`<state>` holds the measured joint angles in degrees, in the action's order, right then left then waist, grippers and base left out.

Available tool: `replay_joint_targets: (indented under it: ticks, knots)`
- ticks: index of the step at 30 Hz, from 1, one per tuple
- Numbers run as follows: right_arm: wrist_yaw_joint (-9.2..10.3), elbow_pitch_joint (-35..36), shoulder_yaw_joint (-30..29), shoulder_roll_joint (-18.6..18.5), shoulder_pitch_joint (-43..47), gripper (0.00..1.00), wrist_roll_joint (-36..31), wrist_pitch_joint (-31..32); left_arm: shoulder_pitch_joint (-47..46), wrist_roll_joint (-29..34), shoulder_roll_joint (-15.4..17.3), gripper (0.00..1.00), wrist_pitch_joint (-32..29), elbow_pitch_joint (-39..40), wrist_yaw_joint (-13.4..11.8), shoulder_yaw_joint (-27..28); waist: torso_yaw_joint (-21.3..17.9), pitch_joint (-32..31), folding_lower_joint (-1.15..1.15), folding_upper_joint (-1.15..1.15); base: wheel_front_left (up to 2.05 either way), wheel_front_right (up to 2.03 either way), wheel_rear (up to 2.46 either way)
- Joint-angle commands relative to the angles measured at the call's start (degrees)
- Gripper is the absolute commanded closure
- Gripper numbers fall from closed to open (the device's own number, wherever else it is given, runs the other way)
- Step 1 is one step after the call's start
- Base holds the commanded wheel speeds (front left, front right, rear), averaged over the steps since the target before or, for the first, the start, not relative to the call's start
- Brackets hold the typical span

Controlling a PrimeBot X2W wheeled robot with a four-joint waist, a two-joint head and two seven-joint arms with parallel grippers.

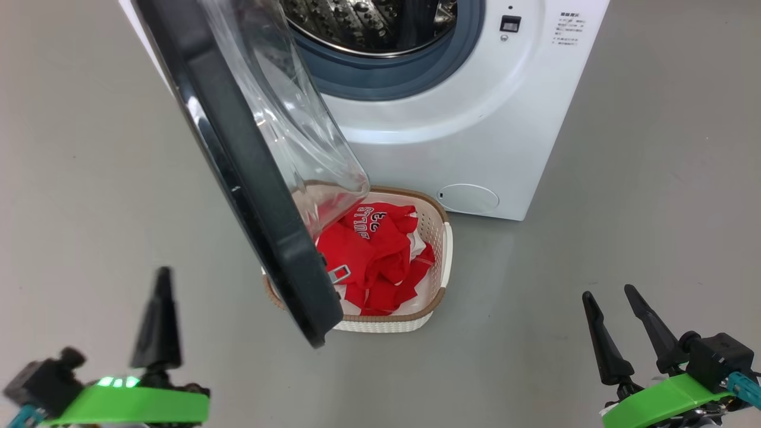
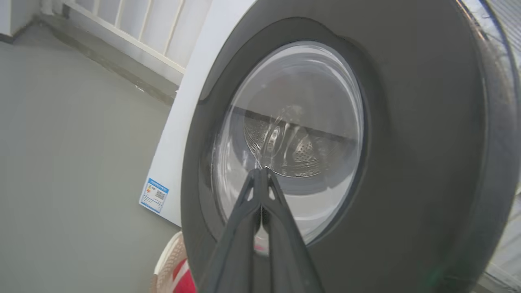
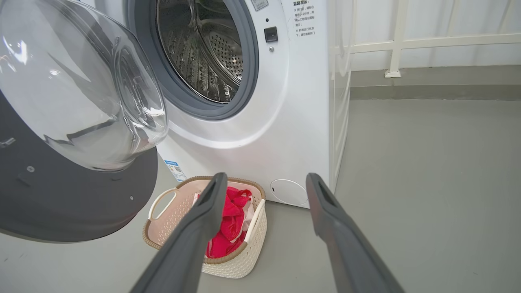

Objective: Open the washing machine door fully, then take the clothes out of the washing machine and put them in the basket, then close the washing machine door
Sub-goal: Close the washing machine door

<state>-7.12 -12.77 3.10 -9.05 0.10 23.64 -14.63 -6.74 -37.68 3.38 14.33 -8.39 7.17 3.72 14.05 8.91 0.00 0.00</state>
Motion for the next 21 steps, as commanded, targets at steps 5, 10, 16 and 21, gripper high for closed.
replay_joint_targets:
  ticks: [5,10,16,21]
  knots:
    - [-0.36,1.3,1.6,-0.4,-1.4,0.00,-0.3,-0.4,-3.6,-18.9,11.4,1.00,0.7,3.4,0.3,-9.2,-0.7,0.5,0.00,0.00,0.00,0.00,0.00]
    - [-0.36,1.3,1.5,-0.2,-1.5,0.00,-0.2,-0.4,-5.5,-32.4,19.2,1.00,0.7,8.8,0.3,-15.2,-1.8,1.0,0.00,0.00,0.00,0.00,0.00]
    - [-0.36,1.4,1.6,-0.3,-1.7,0.00,-0.2,-0.4,-7.3,-41.9,25.9,1.00,0.6,15.1,0.3,-21.9,-3.2,1.6,0.00,0.00,0.00,0.00,0.00]
    - [-0.36,1.6,1.6,-0.3,-2.3,0.00,-0.1,-0.4,-13.4,-49.3,31.8,1.00,-2.4,17.7,0.3,-29.2,-4.8,2.8,0.00,0.00,0.00,0.00,0.00]
